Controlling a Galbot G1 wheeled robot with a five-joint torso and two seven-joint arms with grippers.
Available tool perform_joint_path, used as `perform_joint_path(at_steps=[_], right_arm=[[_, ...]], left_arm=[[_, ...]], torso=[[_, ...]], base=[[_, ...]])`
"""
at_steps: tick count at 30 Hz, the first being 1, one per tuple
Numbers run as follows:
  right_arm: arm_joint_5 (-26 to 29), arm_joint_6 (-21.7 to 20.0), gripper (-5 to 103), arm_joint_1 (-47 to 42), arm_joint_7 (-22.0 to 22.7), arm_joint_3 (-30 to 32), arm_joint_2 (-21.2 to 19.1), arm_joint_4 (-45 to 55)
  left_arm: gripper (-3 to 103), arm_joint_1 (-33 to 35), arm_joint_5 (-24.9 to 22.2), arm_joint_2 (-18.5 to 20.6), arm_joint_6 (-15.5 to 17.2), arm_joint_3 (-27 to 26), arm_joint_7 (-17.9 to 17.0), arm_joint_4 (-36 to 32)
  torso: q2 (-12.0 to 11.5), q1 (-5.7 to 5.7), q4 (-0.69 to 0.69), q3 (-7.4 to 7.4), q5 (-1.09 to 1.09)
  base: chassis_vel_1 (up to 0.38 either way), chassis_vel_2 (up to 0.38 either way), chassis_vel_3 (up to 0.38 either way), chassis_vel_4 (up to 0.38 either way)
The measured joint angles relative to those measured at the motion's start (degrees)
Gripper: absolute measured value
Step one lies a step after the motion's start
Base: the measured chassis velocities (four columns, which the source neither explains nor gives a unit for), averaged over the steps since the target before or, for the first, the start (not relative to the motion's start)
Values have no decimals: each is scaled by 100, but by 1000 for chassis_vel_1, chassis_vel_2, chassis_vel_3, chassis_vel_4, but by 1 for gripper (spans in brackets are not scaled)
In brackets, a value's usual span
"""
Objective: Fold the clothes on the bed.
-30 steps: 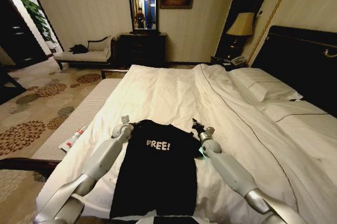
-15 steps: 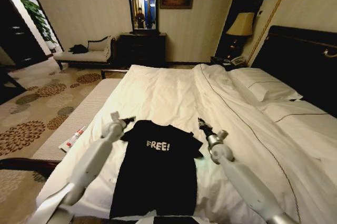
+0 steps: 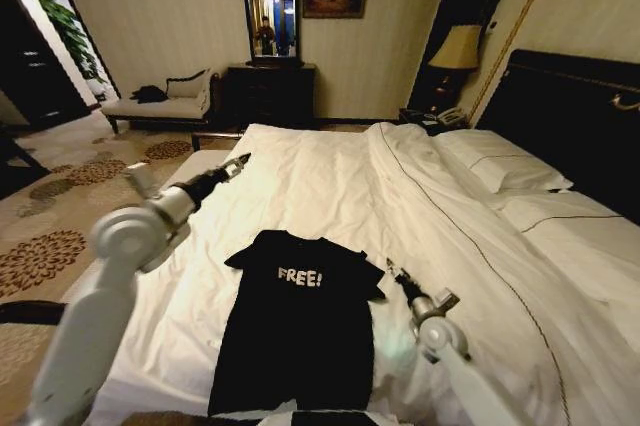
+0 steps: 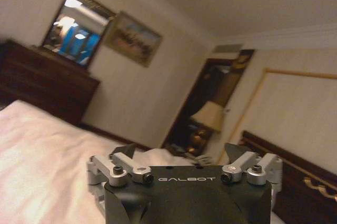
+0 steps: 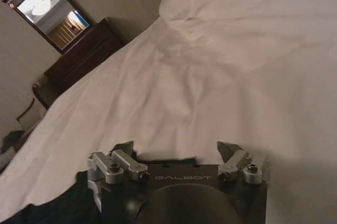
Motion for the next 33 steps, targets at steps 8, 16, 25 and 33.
perform_joint_path(at_steps=[8,16,25,33], right_arm=[[101,2,100,115,-57,-174,312,-297],[130,-10,92,316,-83,-251,389,-469],[194,3,54,430,-90,-252,302,-527],[108,40,27,447,-63,-236,279,-592]], left_arm=[[100,243,-36,-187,38,27,-47,-224],[100,135,54,-209,39,168,-68,-65],[100,-76,30,-185,38,273,-108,117],[100,-182,74,-264,34,410,-113,227]], torso=[[-1,2,-4,2,-1],[-1,3,-3,2,0],[-2,3,-3,2,0],[-2,3,-4,2,0]], base=[[0,0,0,0],[0,0,0,0],[0,0,0,0],[0,0,0,0]])
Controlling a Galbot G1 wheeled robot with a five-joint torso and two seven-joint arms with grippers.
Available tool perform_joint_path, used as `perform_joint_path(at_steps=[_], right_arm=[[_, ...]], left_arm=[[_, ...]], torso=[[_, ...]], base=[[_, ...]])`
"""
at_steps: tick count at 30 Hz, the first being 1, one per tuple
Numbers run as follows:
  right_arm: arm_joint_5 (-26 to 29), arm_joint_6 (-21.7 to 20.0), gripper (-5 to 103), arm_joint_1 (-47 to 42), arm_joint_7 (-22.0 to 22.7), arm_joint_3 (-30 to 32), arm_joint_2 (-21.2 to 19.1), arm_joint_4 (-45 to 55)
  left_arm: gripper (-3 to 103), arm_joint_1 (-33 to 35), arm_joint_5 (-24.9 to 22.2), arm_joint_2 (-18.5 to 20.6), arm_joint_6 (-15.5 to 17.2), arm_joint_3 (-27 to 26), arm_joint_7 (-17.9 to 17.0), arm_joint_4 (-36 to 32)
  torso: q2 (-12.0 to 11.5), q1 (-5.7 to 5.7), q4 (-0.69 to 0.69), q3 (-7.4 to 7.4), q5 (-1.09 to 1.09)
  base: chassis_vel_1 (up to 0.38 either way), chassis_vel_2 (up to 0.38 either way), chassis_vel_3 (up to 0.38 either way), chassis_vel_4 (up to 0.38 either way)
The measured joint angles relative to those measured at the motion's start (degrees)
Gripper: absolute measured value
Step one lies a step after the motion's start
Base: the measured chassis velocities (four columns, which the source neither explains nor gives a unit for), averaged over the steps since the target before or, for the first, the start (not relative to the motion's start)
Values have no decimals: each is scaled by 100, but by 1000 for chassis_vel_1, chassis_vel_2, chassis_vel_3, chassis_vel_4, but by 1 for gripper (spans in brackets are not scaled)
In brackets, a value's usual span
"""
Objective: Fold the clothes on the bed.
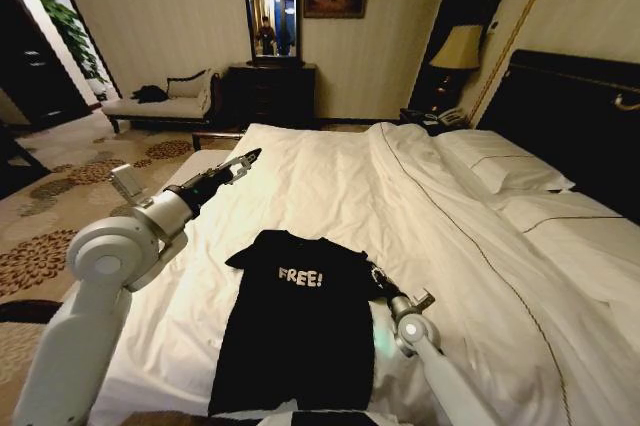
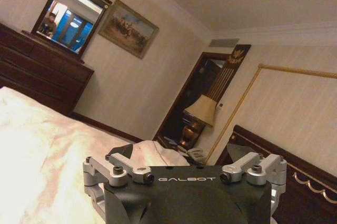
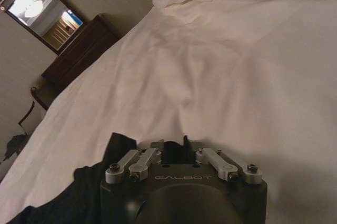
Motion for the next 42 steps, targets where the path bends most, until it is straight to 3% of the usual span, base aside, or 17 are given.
perform_joint_path(at_steps=[2,4,7,42], right_arm=[[-57,34,16,-7,19,9,0,-34],[-78,49,16,-18,31,19,4,-40],[-98,76,2,-48,62,57,13,-27],[-304,234,0,93,324,555,-263,133]], left_arm=[[100,-1,69,-29,-1,42,0,26],[100,-2,106,-42,-1,58,0,38],[100,-2,145,-53,-4,75,4,68],[100,137,198,-77,-27,-80,20,137]], torso=[[0,0,0,0,0],[0,0,0,0,0],[0,0,0,0,0],[0,0,1,0,0]], base=[[0,0,0,0],[0,0,0,0],[0,0,0,0],[0,0,0,0]])
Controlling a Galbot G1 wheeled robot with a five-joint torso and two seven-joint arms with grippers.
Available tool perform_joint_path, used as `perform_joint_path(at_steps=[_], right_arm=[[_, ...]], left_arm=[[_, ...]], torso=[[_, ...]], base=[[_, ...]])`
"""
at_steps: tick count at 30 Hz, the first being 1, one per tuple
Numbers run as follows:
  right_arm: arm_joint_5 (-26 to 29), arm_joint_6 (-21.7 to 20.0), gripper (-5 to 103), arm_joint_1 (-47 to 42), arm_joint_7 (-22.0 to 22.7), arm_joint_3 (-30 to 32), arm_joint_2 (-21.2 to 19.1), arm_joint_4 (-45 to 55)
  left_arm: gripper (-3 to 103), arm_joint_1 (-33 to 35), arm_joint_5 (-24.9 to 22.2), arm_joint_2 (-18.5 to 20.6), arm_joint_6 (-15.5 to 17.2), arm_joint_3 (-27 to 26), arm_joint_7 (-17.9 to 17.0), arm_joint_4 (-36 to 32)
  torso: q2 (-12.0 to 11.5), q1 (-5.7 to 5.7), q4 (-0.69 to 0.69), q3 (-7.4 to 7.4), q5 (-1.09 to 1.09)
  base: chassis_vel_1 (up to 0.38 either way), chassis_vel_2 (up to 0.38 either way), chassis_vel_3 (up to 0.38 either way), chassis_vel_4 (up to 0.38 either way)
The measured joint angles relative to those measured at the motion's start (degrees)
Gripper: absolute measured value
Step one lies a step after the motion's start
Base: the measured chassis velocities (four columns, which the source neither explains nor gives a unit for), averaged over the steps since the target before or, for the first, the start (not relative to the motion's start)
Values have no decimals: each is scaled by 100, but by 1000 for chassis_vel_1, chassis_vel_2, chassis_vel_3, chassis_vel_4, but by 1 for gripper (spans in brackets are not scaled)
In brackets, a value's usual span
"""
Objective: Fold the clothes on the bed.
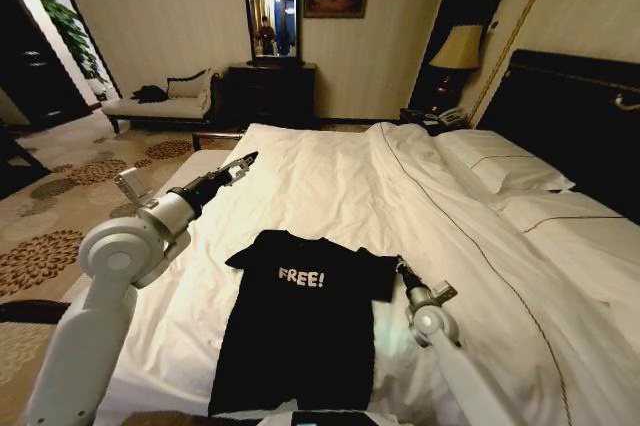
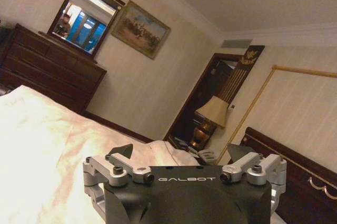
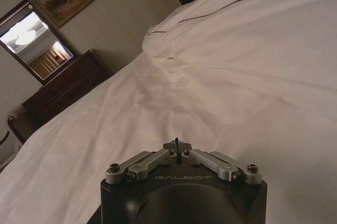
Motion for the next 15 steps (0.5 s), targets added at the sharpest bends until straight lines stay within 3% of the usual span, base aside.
perform_joint_path(at_steps=[15], right_arm=[[8,-45,0,211,117,106,-176,-239]], left_arm=[[100,30,-12,-14,-3,-20,1,-3]], torso=[[0,0,0,0,0]], base=[[0,0,0,0]])
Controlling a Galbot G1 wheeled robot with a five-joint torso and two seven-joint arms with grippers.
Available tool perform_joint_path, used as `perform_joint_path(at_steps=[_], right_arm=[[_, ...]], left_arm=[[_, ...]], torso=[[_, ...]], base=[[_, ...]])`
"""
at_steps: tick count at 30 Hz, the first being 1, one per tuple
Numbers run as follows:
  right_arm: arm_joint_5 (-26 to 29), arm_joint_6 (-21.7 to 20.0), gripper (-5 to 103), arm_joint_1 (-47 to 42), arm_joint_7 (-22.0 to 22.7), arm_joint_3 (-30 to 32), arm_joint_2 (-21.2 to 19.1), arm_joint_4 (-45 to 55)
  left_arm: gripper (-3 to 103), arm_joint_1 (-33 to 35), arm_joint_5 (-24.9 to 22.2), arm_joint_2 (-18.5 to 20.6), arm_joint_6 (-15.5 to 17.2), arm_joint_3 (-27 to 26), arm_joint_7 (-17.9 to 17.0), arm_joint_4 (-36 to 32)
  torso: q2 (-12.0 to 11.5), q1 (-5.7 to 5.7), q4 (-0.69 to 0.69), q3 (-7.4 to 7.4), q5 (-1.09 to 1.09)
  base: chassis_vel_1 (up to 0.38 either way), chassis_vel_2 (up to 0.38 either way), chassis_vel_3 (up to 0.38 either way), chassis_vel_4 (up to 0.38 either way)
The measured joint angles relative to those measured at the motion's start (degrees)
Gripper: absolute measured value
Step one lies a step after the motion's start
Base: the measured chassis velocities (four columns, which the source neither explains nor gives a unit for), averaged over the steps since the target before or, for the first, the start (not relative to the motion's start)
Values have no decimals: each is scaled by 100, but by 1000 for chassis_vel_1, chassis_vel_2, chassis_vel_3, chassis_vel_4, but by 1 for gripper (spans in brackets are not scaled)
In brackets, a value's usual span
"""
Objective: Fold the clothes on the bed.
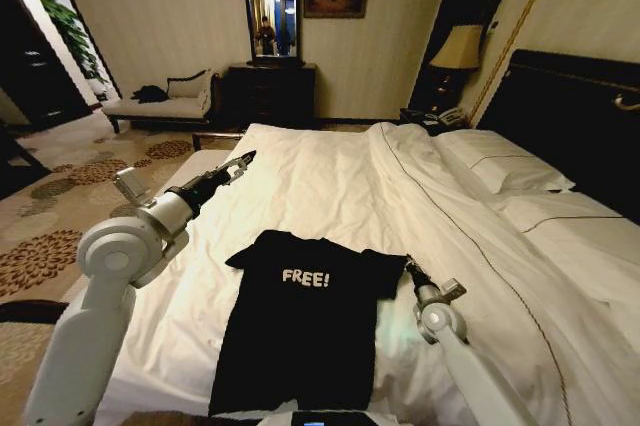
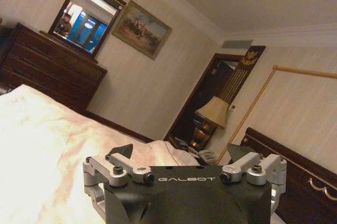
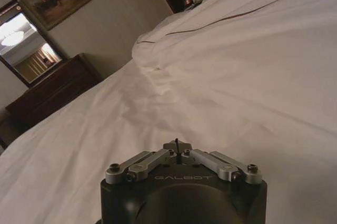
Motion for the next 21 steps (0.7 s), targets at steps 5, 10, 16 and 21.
perform_joint_path(at_steps=[5,10,16,21], right_arm=[[-66,-12,0,24,53,-71,-52,-109],[-249,-12,0,-87,58,-107,8,-82],[-320,-9,21,-541,87,-30,8,505],[-193,-431,38,-1576,757,103,-158,1470]], left_arm=[[100,78,37,-2,0,-4,1,-52],[100,270,120,-21,0,-60,9,-142],[100,494,146,-90,0,-170,9,-330],[100,591,0,-116,-4,-396,10,-507]], torso=[[0,0,-1,0,0],[0,0,-1,0,0],[0,0,0,0,0],[1,-1,-1,-1,-1]], base=[[0,0,0,0],[0,0,0,0],[0,0,0,0],[0,0,0,0]])
